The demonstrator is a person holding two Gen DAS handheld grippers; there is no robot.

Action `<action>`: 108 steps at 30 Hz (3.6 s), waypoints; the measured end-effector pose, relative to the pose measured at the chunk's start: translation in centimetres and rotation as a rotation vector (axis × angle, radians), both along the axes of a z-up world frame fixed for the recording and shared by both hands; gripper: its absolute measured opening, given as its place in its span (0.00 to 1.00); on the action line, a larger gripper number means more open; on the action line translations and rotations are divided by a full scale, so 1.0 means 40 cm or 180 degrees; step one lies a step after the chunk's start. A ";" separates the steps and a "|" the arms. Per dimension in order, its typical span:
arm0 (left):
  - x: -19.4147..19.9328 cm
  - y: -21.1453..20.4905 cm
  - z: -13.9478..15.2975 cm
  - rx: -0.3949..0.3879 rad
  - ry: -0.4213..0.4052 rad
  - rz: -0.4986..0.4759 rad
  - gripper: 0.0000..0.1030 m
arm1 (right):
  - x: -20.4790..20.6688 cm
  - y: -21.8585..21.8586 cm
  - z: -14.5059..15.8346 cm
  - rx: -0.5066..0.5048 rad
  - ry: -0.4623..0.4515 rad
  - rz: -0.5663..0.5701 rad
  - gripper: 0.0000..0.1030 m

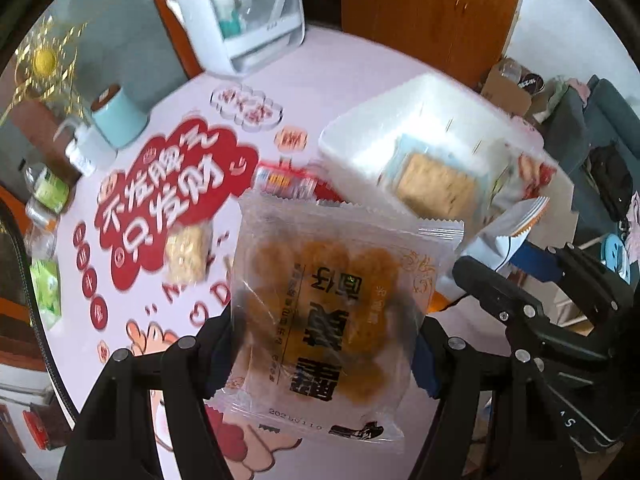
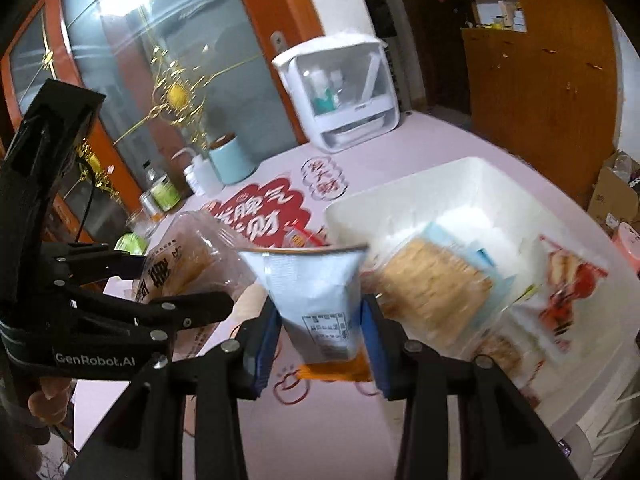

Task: Organize snacks
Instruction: 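Carry the orange cookie bag and white-orange packet into the white tray and release both, then move both tools back over the remaining snacks on the table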

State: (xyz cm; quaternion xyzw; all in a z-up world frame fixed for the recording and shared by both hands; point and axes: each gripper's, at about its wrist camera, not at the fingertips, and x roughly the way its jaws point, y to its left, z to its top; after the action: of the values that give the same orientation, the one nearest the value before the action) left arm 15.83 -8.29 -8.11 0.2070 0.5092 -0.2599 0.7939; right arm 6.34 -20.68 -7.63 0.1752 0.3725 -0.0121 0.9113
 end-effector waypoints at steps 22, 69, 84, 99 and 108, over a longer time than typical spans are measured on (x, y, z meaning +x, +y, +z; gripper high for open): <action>0.040 -0.354 0.047 -0.0079 -0.0355 -0.0111 0.69 | 0.005 -0.262 -0.003 -0.0229 0.0259 -0.0636 0.40; 0.058 -0.056 0.086 -0.0177 -0.0652 0.0882 0.94 | -0.034 -0.226 0.035 -0.0384 0.0250 -0.0908 0.70; 0.033 0.325 0.135 -0.0175 -0.0883 0.1434 0.94 | 0.023 0.063 0.069 -0.0468 0.0154 -0.0371 0.70; 0.129 0.491 0.024 -0.0127 -0.0422 0.1216 0.94 | 0.187 0.235 -0.017 -0.0479 0.0400 0.0617 0.70; 0.261 0.446 -0.063 -0.0106 -0.0159 0.0948 0.94 | 0.365 0.250 -0.142 -0.1009 0.1016 0.1624 0.70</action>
State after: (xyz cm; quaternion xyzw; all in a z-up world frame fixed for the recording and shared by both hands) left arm 26.29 9.55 -10.62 0.1224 0.5100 -0.1424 0.8394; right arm 20.95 -10.66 -13.32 -0.0715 0.5358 0.1313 0.8310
